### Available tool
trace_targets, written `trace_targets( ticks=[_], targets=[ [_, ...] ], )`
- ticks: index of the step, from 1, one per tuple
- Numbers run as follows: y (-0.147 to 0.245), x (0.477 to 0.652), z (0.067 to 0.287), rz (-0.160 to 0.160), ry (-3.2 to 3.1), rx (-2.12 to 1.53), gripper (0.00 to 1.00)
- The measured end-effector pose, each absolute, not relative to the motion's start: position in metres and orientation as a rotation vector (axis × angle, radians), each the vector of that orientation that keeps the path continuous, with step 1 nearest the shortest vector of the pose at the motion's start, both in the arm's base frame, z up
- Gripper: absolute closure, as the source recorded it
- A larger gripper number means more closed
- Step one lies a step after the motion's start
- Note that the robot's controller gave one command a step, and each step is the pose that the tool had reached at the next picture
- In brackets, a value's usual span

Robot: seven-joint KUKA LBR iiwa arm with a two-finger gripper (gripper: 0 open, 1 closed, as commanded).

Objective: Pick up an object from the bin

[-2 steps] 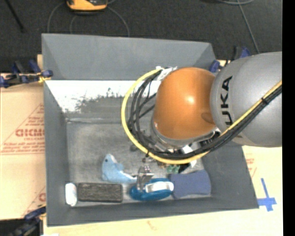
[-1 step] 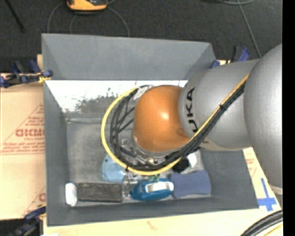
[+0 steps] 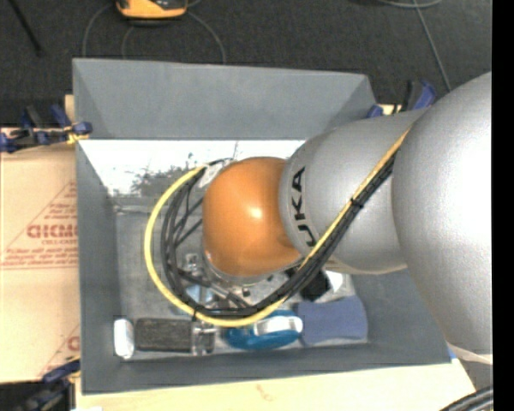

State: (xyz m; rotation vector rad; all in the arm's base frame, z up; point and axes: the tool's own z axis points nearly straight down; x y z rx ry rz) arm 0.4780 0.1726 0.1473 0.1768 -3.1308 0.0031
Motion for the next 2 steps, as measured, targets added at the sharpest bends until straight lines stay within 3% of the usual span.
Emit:
trace_targets(
  ticks=[1,2],
  targets=[
    [0.175,0.488,0.153,-0.003,-3.142,0.07,0.0],
    [0.158,0.495,0.089,-0.007,-3.149,0.01,0.0]
  ],
)
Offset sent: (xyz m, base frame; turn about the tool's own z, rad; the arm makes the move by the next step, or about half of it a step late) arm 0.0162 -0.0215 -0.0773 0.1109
